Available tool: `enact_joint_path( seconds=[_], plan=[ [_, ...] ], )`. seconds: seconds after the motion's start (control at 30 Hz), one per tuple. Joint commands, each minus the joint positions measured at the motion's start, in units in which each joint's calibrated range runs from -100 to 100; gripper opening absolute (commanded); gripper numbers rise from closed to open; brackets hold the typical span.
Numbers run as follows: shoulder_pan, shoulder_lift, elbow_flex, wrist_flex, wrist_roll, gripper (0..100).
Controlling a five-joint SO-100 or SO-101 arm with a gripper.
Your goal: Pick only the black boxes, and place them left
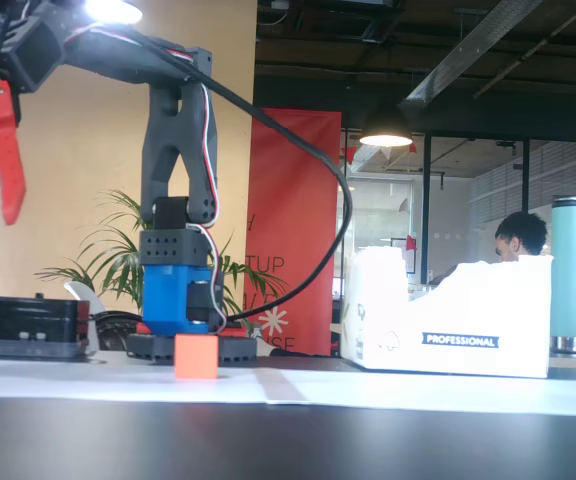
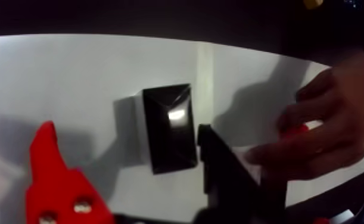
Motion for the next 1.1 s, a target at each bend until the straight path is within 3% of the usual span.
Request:
enact_joint_path(
  seconds=[0.0,0.67,0.87,0.93,1.0,1.07],
  plan=[
    [1.07,-2.07,-0.24,-5.52,0.35,45],
    [1.76,2.67,6.77,-6.00,2.30,45],
    [-1.71,16.42,6.06,-16.89,2.19,44],
    [-3.18,17.76,6.32,-16.97,2.14,33],
    [-4.74,17.69,5.88,-16.97,-1.81,18],
    [-6.47,17.61,4.20,-16.81,-5.12,9]
  ],
)
